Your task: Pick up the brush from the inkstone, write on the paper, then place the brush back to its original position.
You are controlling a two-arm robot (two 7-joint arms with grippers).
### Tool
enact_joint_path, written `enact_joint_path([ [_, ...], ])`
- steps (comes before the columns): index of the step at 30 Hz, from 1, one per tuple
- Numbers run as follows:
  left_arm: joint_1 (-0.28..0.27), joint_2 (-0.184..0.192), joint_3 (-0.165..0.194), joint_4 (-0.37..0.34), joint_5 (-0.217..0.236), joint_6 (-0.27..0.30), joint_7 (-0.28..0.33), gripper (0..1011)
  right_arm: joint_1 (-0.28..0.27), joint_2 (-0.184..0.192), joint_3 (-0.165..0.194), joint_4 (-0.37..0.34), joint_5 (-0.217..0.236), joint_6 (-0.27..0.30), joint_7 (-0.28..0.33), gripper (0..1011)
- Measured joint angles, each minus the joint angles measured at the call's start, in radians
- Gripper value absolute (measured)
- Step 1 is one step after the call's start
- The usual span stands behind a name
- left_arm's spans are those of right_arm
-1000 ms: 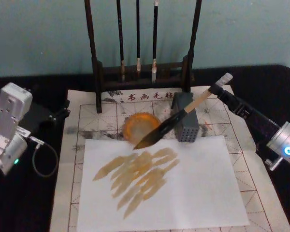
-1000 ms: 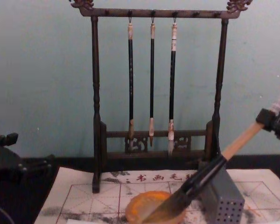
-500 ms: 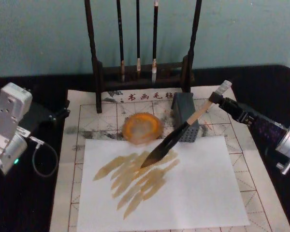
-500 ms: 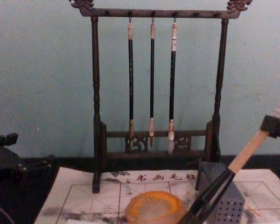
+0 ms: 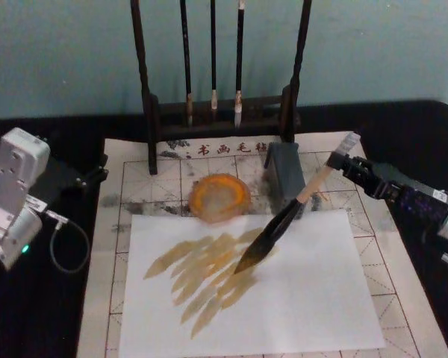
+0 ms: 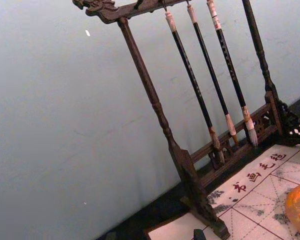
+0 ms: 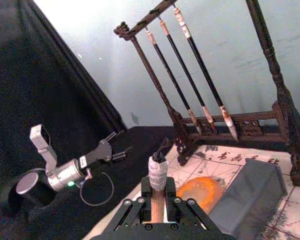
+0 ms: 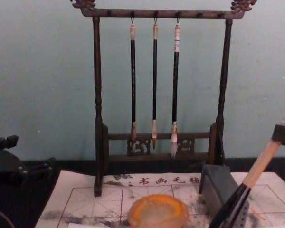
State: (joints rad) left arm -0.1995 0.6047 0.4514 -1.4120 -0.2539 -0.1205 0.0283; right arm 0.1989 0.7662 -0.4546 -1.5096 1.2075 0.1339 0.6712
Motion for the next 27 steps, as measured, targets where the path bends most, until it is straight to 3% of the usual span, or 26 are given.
enact_joint_path([
  [9,0.0,0.0,0.0,0.0,0.0,0.0,0.0,1001,-0.012,0.019,0.008,-0.021,-0.05,-0.035,-0.021,178],
  [27,0.0,0.0,0.0,0.0,0.0,0.0,0.0,1001,-0.02,0.02,0.03,-0.05,-0.159,-0.074,-0.028,178],
])
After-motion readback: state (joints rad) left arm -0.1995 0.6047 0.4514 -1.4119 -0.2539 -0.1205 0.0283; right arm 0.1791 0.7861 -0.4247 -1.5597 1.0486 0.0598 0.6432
